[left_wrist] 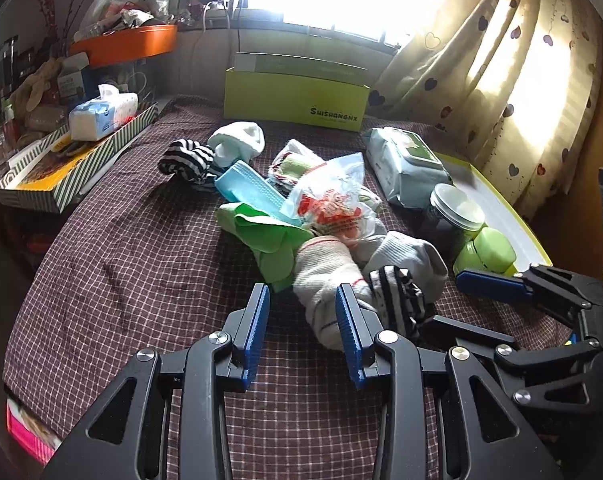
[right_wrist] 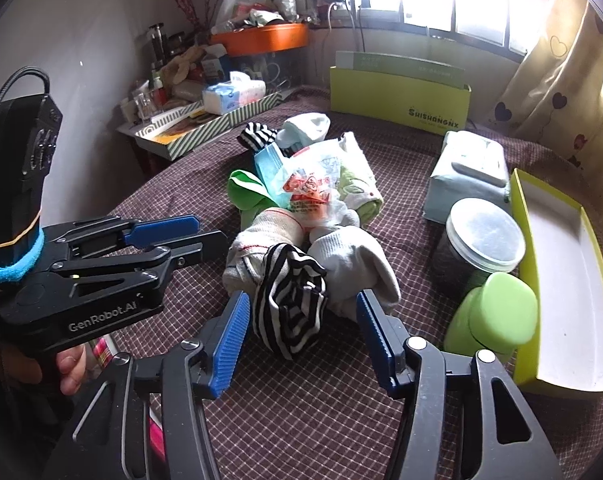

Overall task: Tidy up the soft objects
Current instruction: 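Grasp the striped sock with the right tool while the left tool grasps the red-striped white sock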

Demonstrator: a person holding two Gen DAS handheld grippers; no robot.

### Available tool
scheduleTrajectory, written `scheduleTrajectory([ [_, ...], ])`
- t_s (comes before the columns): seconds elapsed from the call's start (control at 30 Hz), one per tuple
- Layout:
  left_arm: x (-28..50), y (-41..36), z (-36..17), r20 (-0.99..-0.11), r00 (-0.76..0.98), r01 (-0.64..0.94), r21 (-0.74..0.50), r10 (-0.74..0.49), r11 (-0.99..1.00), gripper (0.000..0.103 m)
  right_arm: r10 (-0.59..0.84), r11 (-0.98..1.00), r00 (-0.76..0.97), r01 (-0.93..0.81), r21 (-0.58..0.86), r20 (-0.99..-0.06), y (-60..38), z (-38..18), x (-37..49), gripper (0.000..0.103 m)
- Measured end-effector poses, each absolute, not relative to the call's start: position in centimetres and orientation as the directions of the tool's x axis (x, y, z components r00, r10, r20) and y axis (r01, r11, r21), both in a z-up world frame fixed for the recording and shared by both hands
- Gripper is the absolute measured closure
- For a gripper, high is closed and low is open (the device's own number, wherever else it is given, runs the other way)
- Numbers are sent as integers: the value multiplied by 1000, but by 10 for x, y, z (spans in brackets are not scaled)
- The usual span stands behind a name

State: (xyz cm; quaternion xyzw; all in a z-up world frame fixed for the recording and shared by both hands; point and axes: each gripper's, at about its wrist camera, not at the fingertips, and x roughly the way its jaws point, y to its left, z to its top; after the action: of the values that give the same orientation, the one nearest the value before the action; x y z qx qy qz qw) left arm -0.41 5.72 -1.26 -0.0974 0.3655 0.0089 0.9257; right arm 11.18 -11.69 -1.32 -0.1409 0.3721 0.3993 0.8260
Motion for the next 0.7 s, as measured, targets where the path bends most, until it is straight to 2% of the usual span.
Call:
scheduleTrajectory([
  [0.17, -6, 70, -15, -672, 738, -100, -199, -61, 975, 67, 551, 639, 371, -764, 92, -747, -106, -24, 120, 50],
  [0.33, -4, 75, -18, -670, 737, -84, -228, -94, 970, 67, 541, 633, 331, -765, 116, -773, -99, -37, 125, 63],
  [0.4, -2, 74, -20, -669, 733, -68, -246, -119, 967, 67, 539, 635, 317, -762, 129, -781, -99, -42, 127, 84],
  [0.43, -1, 73, -20, -669, 732, -60, -254, -130, 965, 67, 542, 635, 314, -760, 136, -779, -101, -42, 127, 87],
  [0.7, 13, 63, -25, -667, 708, -14, -340, -231, 940, 67, 567, 656, 371, -744, 130, -735, -127, -27, 119, 91],
])
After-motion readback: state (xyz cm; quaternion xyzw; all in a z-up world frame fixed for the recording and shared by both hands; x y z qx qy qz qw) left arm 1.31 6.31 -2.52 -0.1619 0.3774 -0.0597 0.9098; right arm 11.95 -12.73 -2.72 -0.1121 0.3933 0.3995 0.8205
